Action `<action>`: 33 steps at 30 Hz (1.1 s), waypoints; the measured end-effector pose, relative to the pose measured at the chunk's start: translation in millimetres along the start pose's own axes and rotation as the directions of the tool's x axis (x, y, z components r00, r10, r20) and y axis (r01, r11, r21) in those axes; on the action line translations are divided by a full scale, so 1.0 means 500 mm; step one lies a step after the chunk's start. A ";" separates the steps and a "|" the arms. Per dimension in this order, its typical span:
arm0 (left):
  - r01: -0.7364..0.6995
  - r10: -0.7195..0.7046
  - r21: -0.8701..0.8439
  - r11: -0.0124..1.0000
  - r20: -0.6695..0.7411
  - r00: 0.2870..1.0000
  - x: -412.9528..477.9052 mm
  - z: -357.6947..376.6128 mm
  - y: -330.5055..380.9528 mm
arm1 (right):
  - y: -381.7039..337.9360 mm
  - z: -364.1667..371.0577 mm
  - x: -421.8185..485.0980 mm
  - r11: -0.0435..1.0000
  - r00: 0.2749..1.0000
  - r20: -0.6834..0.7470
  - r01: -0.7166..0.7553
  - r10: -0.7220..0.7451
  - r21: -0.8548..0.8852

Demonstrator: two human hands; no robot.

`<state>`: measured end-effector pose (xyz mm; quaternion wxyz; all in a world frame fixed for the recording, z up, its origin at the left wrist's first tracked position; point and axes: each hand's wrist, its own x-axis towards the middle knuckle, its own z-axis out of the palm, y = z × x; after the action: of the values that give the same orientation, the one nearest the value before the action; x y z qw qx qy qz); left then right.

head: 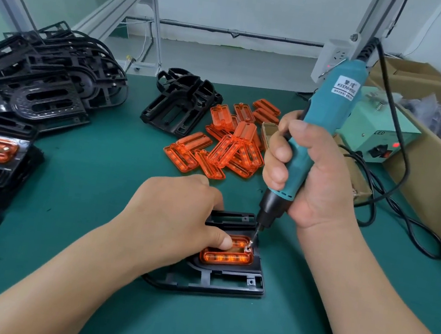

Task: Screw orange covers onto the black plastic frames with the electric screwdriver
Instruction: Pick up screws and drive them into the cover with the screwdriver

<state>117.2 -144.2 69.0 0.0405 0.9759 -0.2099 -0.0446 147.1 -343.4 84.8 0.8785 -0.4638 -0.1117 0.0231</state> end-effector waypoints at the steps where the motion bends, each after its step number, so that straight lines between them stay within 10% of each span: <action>1: 0.001 -0.001 -0.003 1.000 0.001 1.000 0.001 0.001 -0.001 | 0.001 0.001 -0.001 1.000 1.000 0.012 -0.001 0.001 -0.004; 33: 0.056 -0.055 -0.009 0.998 0.041 0.998 0.006 -0.009 0.015 | 0.004 0.038 -0.044 0.974 0.887 0.461 0.103 0.001 -0.202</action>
<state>117.5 -152.1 73.7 0.0401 0.9800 -0.1833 -0.0669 121.4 -330.1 89.8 0.7706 -0.5368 -0.3298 0.0961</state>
